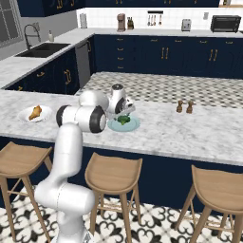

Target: Pick the chicken drumstick and broccoli from their plates and place them in the bowl. Then put the bowl in the fridge.

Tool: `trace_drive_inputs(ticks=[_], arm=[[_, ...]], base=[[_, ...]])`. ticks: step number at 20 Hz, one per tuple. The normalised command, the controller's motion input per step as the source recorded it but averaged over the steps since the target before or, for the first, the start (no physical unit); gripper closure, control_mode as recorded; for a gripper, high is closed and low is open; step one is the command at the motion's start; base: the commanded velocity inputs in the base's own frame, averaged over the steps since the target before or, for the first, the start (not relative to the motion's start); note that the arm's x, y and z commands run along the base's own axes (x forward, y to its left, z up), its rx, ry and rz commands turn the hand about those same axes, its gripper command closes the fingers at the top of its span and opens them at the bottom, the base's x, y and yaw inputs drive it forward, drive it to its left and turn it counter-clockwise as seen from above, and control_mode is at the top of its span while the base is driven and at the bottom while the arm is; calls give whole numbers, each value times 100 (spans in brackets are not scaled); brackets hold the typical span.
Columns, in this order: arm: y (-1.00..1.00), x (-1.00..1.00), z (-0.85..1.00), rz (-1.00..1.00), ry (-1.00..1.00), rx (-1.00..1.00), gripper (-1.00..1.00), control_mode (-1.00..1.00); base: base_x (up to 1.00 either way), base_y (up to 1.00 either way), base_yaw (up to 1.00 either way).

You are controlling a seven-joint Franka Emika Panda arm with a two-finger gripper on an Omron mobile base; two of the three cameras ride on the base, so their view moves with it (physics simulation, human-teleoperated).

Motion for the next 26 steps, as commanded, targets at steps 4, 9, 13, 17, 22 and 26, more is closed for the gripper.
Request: trace_drive_inputs(ticks=[4,9,13,17,22,26], arm=[[-6,0,-18,0,0,0,-100,-100],[-10,-6,-5,3,-1,0,-100,-100],[-5,-10,0,5,0,-1,-100,-100],[0,-12,-2,1,0,-3,-100,-100],[-1,-33,4,8,0,-4,-100,-100],[0,-26,0,15,-3,-12,-100,-100]], base=[[0,0,0],[0,0,0],[0,0,0],[0,0,0],[0,0,0],[0,0,0]])
